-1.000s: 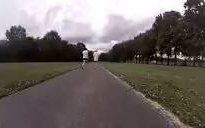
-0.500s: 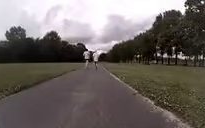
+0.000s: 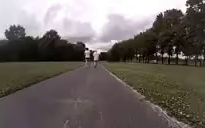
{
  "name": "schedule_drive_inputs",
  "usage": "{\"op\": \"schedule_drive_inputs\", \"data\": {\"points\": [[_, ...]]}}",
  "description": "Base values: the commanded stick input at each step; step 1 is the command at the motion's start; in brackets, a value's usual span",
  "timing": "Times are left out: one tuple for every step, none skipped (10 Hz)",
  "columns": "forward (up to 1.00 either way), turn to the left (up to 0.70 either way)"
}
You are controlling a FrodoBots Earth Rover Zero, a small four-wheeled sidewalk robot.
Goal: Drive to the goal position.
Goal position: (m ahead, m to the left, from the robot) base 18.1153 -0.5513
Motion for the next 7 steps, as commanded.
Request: {"op": "schedule_drive_inputs", "data": {"points": [[0.70,0.00],[0.70,0.00],[0.70,0.00],[0.70,0.00],[0.70,0.00],[0.70,0.00],[0.70,0.00]]}}
